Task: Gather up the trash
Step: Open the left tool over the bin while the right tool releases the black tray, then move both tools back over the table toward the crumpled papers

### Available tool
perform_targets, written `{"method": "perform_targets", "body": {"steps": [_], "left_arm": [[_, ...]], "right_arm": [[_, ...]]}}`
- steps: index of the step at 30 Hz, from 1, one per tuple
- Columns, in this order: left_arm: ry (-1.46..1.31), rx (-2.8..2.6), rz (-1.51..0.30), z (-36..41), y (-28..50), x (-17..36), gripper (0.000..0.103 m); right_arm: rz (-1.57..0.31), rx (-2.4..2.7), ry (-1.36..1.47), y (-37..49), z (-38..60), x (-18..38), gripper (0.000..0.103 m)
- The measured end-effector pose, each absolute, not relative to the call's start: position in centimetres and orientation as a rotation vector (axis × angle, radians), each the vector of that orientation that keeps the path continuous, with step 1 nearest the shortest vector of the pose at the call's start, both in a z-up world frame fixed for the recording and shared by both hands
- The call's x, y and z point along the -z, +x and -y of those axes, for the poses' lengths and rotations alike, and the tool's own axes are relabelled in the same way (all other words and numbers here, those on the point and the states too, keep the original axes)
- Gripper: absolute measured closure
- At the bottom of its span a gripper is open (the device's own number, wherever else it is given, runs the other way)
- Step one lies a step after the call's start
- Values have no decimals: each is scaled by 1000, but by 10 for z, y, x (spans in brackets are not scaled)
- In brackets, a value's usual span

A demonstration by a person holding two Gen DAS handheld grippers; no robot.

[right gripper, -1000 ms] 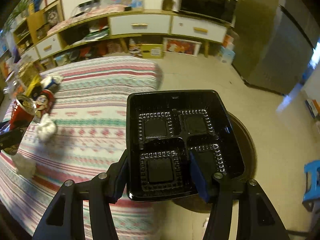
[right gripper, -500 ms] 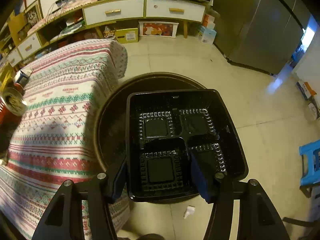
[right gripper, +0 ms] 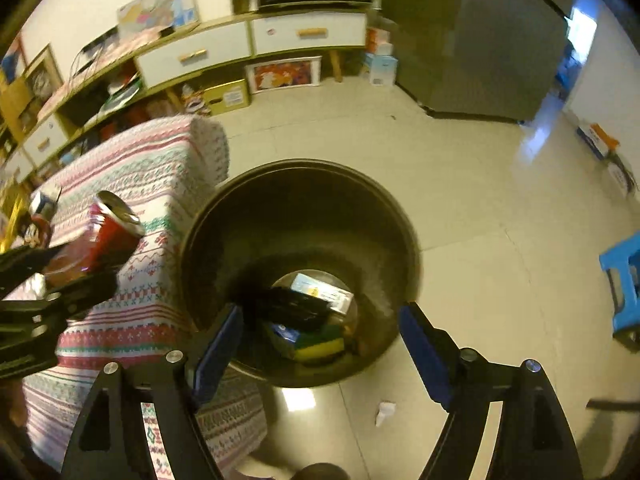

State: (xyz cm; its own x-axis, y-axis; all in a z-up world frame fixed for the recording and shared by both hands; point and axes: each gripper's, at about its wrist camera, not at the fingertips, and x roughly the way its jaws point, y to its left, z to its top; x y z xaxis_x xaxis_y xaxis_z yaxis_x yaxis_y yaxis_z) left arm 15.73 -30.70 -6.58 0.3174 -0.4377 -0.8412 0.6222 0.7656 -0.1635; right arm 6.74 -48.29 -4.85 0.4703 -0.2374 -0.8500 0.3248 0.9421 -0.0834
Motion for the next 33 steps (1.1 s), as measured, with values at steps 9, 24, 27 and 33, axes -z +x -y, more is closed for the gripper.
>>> {"method": "perform_targets", "body": {"steps": [9,24,27,33], "left_arm": [[246,748,-1037,344,154,91,33],[220,635,-994,300,156,63,12],[210,614,-1001,279,155,58,12],[197,550,-1016,227,154,45,12]], "right_arm": [[-1054,405,98,47,501,53,21],[-1032,419,124,47,496,46,21],[-1028,408,123,50,488,43,21],[-1019,368,125,57,460,35,20]]}}
